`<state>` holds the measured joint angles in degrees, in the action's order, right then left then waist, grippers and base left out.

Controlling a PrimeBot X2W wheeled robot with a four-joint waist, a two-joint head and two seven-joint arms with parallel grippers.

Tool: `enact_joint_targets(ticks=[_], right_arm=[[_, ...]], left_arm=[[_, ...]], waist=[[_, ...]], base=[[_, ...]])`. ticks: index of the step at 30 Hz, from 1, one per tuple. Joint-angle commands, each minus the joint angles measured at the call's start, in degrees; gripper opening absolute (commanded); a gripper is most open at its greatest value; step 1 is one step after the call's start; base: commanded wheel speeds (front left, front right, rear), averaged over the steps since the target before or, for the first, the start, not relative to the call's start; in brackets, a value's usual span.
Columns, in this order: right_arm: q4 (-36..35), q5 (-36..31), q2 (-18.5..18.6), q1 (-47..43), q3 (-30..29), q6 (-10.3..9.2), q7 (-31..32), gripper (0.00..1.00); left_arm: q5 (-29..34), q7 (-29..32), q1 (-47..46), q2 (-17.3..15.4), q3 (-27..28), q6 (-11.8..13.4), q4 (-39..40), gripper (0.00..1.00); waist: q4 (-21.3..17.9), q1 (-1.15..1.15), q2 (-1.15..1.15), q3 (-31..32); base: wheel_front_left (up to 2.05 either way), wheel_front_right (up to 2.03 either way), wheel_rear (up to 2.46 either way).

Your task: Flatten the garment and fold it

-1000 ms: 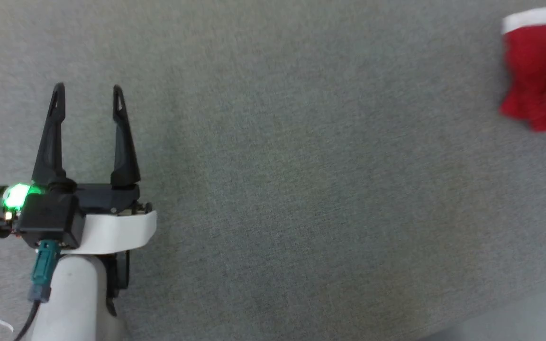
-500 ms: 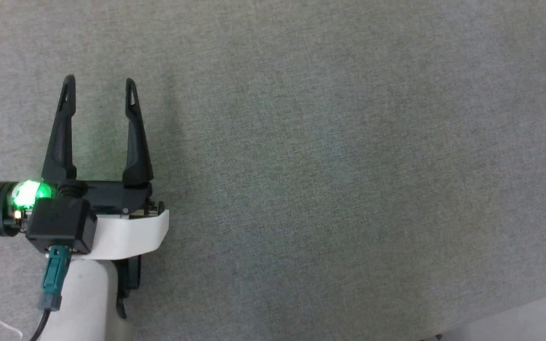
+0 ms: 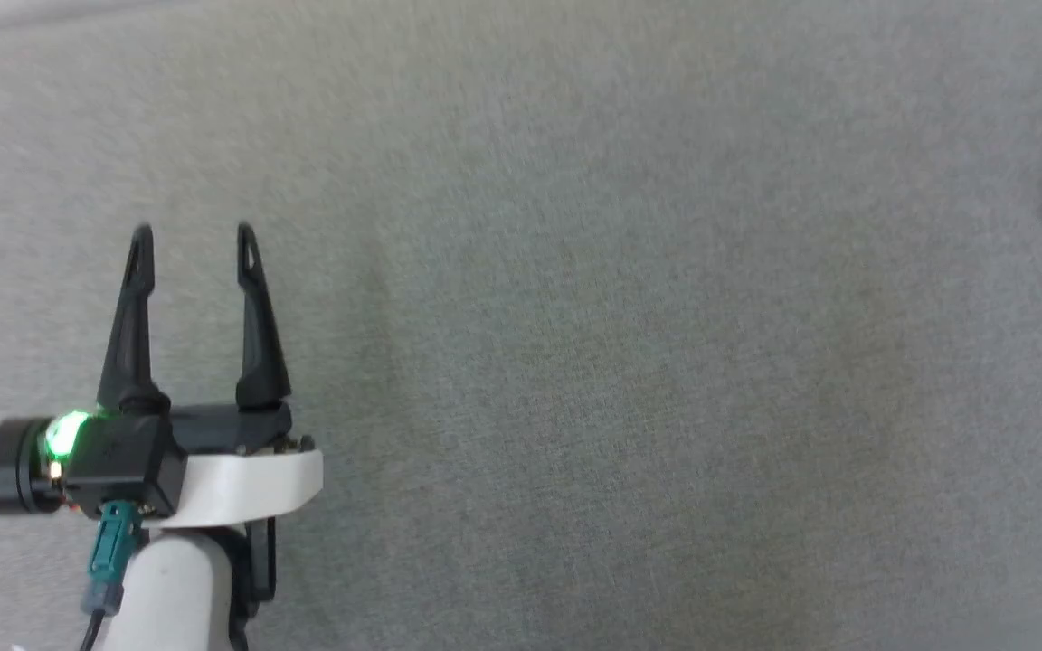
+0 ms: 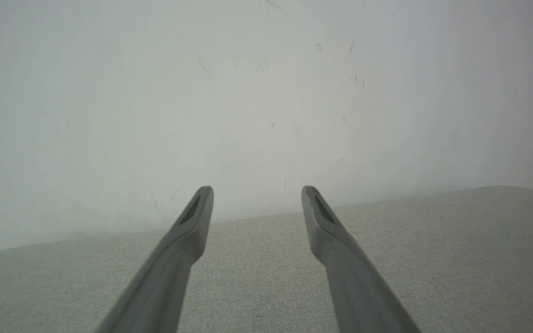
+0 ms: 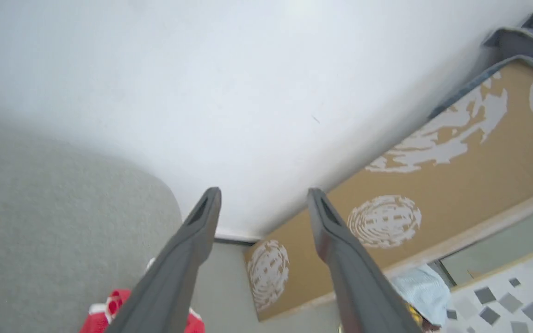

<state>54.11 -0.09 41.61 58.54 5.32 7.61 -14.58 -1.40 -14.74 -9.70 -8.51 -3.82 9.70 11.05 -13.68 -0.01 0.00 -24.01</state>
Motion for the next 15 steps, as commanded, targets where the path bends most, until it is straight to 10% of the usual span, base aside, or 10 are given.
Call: enact_joint_targets(ticks=[1,15], right_arm=[[-6.7,-1.3,-2.9,-2.3,-2.0,-0.12,-0.4,1.00],[-47.2,3.4,-24.3,-29.1,-8.9,-0.12,-0.4,1.00]], left_arm=[[-0.5,-0.3,1.3,0.3,0.7,0.4,-0.7,1.00],[-1.5,-0.3,5.3,2.1,2.8,-0.7,-5.4,1.00]], waist=[[2.4,0.01,0.00,6.0],[9.7,0.01,0.00,14.4]], base=[[0.00,0.00,0.00],[0.00,0.00,0.00]])
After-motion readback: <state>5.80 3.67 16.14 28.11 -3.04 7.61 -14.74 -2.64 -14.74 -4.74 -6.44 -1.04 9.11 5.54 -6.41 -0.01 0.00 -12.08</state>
